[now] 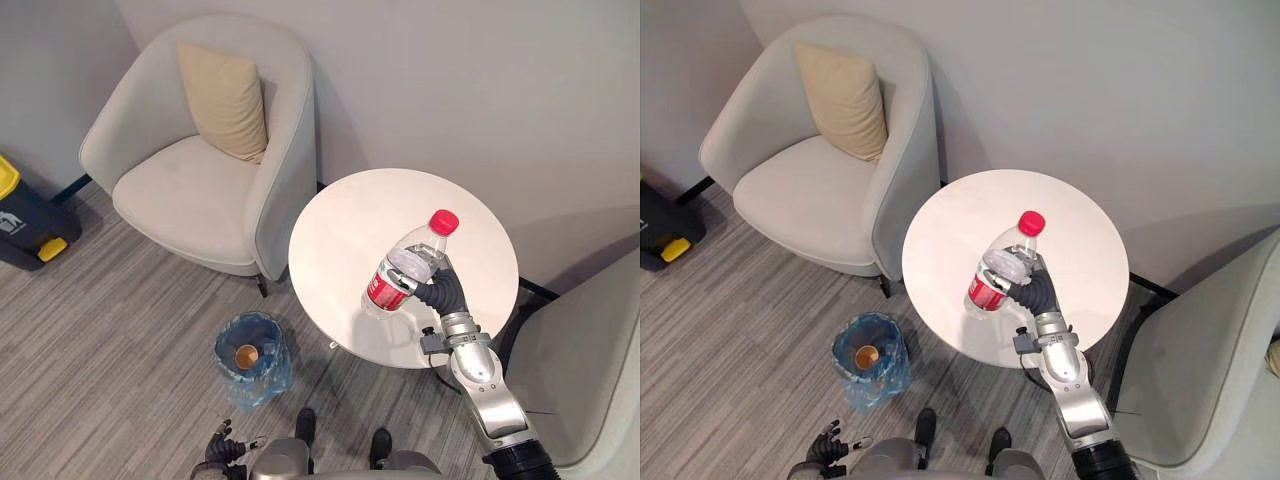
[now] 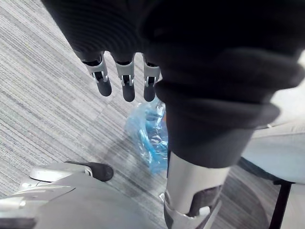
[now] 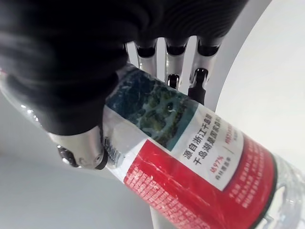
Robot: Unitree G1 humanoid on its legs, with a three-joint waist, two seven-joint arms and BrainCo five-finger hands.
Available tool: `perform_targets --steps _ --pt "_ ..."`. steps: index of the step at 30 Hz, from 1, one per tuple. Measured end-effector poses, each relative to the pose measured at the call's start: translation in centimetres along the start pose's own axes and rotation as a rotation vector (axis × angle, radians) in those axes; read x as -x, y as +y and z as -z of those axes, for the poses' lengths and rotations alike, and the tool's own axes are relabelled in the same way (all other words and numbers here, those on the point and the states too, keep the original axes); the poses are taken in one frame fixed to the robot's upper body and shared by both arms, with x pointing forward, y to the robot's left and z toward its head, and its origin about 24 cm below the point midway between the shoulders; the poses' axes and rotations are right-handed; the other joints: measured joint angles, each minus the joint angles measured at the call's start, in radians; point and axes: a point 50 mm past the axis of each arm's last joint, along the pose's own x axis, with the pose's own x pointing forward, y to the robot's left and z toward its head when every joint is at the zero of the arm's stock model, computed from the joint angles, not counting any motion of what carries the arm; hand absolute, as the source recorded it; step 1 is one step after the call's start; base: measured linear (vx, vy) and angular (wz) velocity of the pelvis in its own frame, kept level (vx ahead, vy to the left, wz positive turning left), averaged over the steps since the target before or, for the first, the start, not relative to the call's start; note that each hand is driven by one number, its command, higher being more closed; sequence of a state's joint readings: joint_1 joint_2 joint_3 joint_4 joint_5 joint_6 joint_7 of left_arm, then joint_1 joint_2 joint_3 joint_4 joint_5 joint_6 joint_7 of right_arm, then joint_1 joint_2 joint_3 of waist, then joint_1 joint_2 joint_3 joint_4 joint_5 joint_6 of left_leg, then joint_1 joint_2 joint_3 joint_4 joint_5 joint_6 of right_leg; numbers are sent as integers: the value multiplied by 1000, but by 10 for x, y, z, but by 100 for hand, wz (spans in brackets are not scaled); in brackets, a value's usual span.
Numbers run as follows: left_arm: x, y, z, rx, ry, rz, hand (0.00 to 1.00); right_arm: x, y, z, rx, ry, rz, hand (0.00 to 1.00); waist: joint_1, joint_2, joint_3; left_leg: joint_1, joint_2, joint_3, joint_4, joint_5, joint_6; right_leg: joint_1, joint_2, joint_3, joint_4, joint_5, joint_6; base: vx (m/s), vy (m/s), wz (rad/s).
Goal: Gather rubbish on tea table into small bin, then transfer packed bag to large trash can.
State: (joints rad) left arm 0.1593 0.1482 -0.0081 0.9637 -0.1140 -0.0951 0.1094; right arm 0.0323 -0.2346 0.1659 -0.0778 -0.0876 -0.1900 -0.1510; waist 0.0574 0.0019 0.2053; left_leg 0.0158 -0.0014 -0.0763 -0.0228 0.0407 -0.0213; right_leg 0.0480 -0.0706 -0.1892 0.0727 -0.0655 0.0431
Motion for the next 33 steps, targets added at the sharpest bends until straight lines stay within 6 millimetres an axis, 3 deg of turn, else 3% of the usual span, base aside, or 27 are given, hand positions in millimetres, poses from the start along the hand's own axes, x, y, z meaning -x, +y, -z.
perform_targets --steps 3,7,14,16,17,18,19,20,22,24,30,33 --pt "0 0 3 -7 13 3 0 7 0 5 22 24 -4 100 -10 3 -7 -1 -2 -5 9 0 0 -10 -5 -1 39 -14 5 -62 -8 5" --pt "0 -1 3 -49 10 14 0 10 -4 -3 53 -9 6 100 -43 7 -10 -32 -28 -62 45 -1 3 -74 -30 67 201 -104 17 -81 -23 38" --pt "2 -8 6 -50 18 33 0 10 -8 -5 94 -21 16 100 -40 48 -28 -89 -38 -180 42 46 -14 -88 -27 -10 246 -151 10 -87 -74 59" --pt "1 -10 5 -47 16 38 0 10 -9 -5 96 -23 17 100 -38 55 -24 -112 -43 -180 44 47 5 -87 -36 -63 252 -161 -4 -64 -49 72" --pt "1 -10 4 -41 16 38 0 10 -10 -5 101 -23 16 100 -39 56 -24 -121 -20 -71 34 16 89 -81 -40 -96 242 -152 -8 -57 -45 71" --pt "1 -10 4 -39 15 38 0 10 -11 -5 107 -27 15 100 -42 58 -25 -125 -7 -14 31 2 111 -76 -46 -114 232 -142 -16 -45 -24 89" --pt "0 -11 1 -33 10 39 0 9 -17 -6 123 -29 31 100 -45 51 -21 -146 27 141 74 -10 126 -72 -75 -162 217 -128 -24 -3 73 101" --pt "-2 -13 -4 -35 -1 45 0 8 -26 -6 140 -26 69 100 -44 64 -22 -179 69 294 168 -10 126 -68 -98 -203 225 -127 -26 3 103 98" --pt "-1 -16 -3 -32 0 51 0 6 -36 -7 155 -35 118 100 -46 80 -27 -180 105 417 255 -20 112 -57 -112 -232 241 -137 -10 32 86 74" --pt "-1 -18 -2 -38 2 58 0 4 -43 -9 162 -43 159 100 -49 97 -34 -173 95 444 232 -27 94 -47 -108 -246 242 -148 7 27 91 54" --pt "0 -17 0 -51 8 55 0 2 -36 -4 129 -21 160 100 -44 83 -29 -142 39 399 154 -17 85 -18 -121 -243 205 -139 37 -6 79 24" --pt "0 -14 0 -60 8 51 0 2 -33 0 127 -3 155 100 -46 58 -16 -141 3 415 143 -33 97 -52 -169 -213 272 -185 67 -11 87 4"
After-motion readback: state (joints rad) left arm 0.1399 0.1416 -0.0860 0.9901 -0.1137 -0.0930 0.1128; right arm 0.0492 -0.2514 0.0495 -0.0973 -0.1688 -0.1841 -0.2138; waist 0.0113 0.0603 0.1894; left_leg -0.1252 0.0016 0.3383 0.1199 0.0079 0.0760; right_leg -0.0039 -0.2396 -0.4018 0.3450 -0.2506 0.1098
